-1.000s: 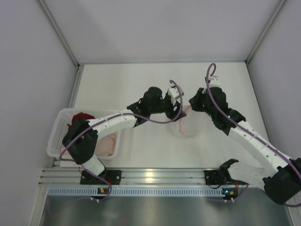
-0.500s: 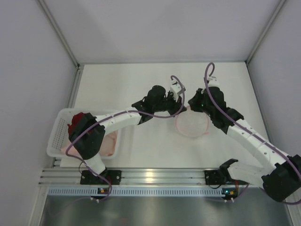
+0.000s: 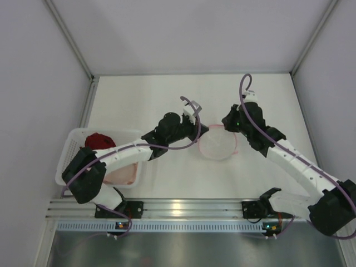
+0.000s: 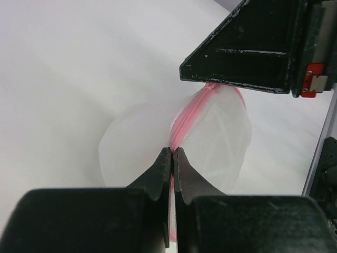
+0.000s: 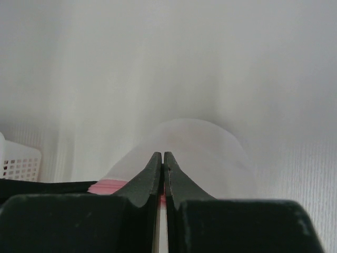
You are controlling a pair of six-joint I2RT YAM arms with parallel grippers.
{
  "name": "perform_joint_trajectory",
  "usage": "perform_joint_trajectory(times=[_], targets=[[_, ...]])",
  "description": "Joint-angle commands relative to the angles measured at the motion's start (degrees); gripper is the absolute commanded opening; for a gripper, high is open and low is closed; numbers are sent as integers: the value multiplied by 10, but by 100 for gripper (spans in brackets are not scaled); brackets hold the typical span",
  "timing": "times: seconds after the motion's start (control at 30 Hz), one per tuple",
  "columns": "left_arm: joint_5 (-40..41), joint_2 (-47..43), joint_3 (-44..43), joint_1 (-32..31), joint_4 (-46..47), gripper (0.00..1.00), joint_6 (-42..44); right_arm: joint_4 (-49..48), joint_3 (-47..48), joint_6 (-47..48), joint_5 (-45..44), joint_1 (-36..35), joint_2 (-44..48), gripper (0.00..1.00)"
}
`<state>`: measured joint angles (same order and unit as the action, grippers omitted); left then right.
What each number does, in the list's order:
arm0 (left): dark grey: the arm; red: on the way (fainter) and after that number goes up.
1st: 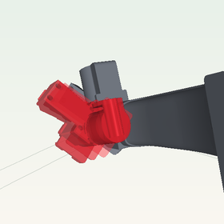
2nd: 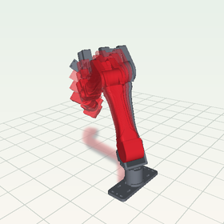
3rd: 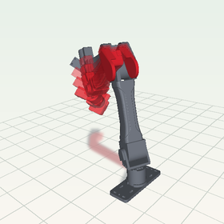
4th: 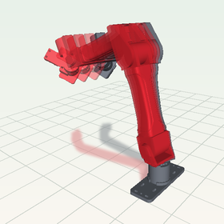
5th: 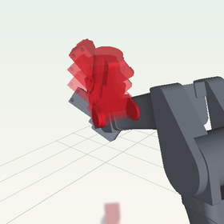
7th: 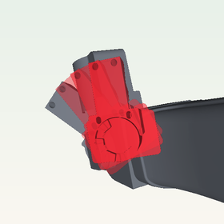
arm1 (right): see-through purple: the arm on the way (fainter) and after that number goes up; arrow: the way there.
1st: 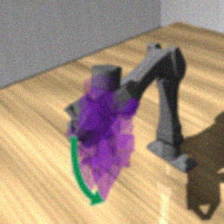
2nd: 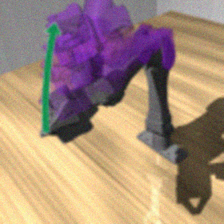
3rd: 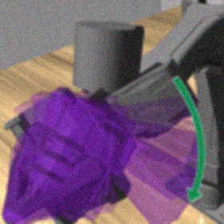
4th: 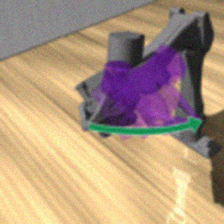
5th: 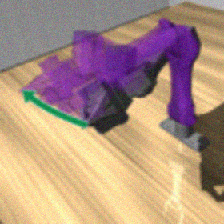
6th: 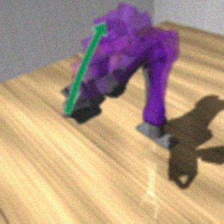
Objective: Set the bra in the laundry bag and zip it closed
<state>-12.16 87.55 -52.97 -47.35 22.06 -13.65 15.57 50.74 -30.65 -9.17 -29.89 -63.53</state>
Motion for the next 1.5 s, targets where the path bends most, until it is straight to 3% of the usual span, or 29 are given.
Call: perform_joint_trajectory(times=[0.0,0.3,0.5,0.7,0.73,0.8,0.97,1.07,1.2,1.47], targets=[[85,-73,44,3,74,0,-41,-35,31,-7,-11,-3,-15,0],[164,-212,167,3,75,0,-103,-68,-34,-45,7,-3,-5,0],[122,-242,204,3,69,2,-101,-145,-87,-42,57,-3,2,0],[72,-243,149,3,-48,37,-54,-192,-46,1,114,-9,-27,0],[83,-244,122,3,-68,54,-43,-192,-39,6,123,-10,-32,0],[103,-245,95,3,-126,68,-15,-198,-16,24,141,-12,-41,0],[176,-223,5,13,-186,86,32,-204,18,51,167,-13,-62,0],[153,-181,-43,23,-218,87,55,-186,43,67,182,-14,-79,0],[54,-120,-80,26,-218,87,76,-180,59,70,184,-14,-92,0],[26,-55,-105,27,-201,83,95,-166,72,64,173,-14,-86,0]])
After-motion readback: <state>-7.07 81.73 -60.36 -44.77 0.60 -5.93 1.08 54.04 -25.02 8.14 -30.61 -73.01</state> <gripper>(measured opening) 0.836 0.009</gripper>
